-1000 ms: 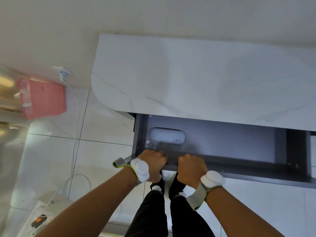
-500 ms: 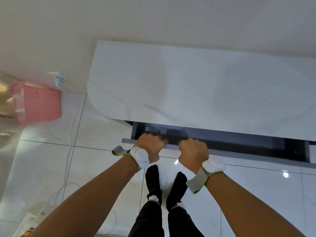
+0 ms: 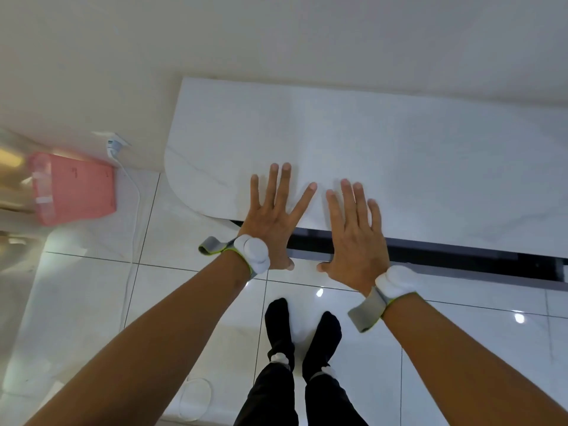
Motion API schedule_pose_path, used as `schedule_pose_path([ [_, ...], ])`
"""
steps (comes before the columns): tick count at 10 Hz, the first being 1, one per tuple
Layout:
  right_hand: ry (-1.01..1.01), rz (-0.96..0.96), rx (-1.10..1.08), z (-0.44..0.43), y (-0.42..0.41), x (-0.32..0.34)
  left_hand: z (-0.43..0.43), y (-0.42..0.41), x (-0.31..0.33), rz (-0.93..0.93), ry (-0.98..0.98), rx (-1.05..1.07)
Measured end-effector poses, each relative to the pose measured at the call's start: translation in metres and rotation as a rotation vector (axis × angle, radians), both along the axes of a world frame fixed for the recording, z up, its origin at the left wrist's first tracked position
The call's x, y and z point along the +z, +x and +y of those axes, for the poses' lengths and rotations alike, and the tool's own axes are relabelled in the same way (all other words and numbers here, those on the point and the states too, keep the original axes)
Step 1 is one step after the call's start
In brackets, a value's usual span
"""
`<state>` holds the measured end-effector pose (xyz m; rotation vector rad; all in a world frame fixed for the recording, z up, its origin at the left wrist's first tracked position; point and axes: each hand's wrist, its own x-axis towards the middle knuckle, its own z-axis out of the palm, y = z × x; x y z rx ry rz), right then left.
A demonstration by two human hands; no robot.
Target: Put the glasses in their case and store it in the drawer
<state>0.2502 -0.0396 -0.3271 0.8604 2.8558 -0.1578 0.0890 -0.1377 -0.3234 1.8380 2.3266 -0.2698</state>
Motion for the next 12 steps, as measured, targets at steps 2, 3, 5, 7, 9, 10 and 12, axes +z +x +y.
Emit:
schedule_pose_path([
  [2,-0.035,-0.037,0.035,0.01,-0.007,-0.012,0.002,-0.009,-0.013,-0.008,-0.015,-0.073],
  [3,-0.022,-0.012,0.003,0.011,-0.01,-0.018,0.009,-0.009,-0.015,-0.016,-0.002,-0.035],
  [5,-0.019,0.059,-0.058,0.011,-0.014,-0.026,0.012,-0.007,-0.028,-0.001,0.075,0.01],
  [7,-0.03,0.094,-0.082,0.013,-0.014,-0.025,0.014,-0.009,-0.028,-0.038,0.083,0.018],
  [9,-0.115,0.042,-0.091,0.011,-0.014,-0.006,0.012,-0.002,-0.008,-0.028,-0.012,0.044],
  [10,-0.207,0.03,-0.125,0.01,-0.017,0.017,0.011,0.006,0.016,-0.087,-0.112,0.097],
  [12,-0.683,0.228,-0.44,-0.022,0.059,0.085,-0.065,0.028,0.075,-0.453,-0.088,0.37],
])
